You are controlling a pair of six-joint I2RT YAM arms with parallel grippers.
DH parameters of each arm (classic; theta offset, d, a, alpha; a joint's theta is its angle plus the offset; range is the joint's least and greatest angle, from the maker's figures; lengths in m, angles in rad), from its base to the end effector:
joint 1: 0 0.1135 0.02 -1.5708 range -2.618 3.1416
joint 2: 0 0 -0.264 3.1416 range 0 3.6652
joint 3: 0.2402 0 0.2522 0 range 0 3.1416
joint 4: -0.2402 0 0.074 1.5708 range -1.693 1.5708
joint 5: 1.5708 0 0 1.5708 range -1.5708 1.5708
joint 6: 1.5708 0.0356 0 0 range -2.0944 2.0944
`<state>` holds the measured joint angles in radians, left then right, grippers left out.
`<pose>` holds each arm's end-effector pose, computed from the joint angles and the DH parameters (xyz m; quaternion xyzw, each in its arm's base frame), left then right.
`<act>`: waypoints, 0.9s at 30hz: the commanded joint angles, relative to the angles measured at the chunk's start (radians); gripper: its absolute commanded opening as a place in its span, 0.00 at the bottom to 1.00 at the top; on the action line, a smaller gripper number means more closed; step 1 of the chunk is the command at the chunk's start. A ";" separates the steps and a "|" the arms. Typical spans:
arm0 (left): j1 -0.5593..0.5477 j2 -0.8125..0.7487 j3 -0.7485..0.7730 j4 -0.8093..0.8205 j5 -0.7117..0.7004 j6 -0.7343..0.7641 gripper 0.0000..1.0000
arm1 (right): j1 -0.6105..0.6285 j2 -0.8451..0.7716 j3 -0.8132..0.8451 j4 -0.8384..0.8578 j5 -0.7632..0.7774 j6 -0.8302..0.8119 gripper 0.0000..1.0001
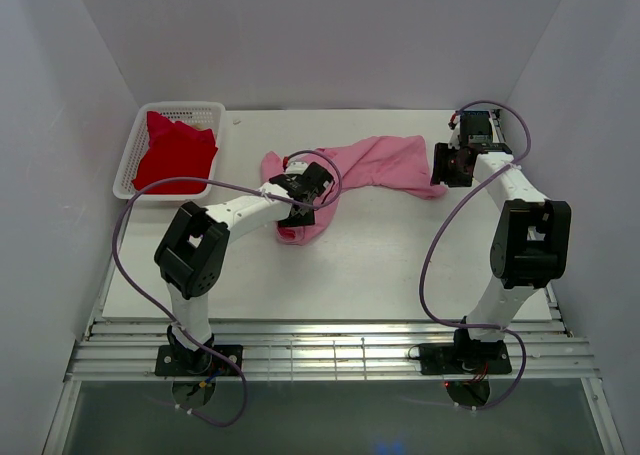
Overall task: Fold and stack the t-shirts
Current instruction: Flatten out the tshirt
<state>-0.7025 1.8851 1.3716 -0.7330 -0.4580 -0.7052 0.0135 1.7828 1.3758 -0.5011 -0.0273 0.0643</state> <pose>0.2988 -0.2324 0.1961 -0.0379 0.9611 0.0690 0.2648 0.3916 0.0063 0.2433 0.0196 0.9453 0.0255 0.3245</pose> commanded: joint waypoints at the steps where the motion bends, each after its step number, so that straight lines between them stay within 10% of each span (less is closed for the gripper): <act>1: -0.003 -0.061 -0.005 -0.002 -0.047 -0.016 0.54 | -0.001 -0.033 -0.018 0.007 -0.008 -0.003 0.57; 27: 0.066 0.029 -0.039 0.093 -0.030 0.024 0.50 | -0.001 0.007 -0.004 -0.002 0.084 0.003 0.55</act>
<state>-0.6514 1.8957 1.3102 -0.6773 -0.4824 -0.7029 0.0135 1.7824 1.3441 -0.5018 0.0010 0.0647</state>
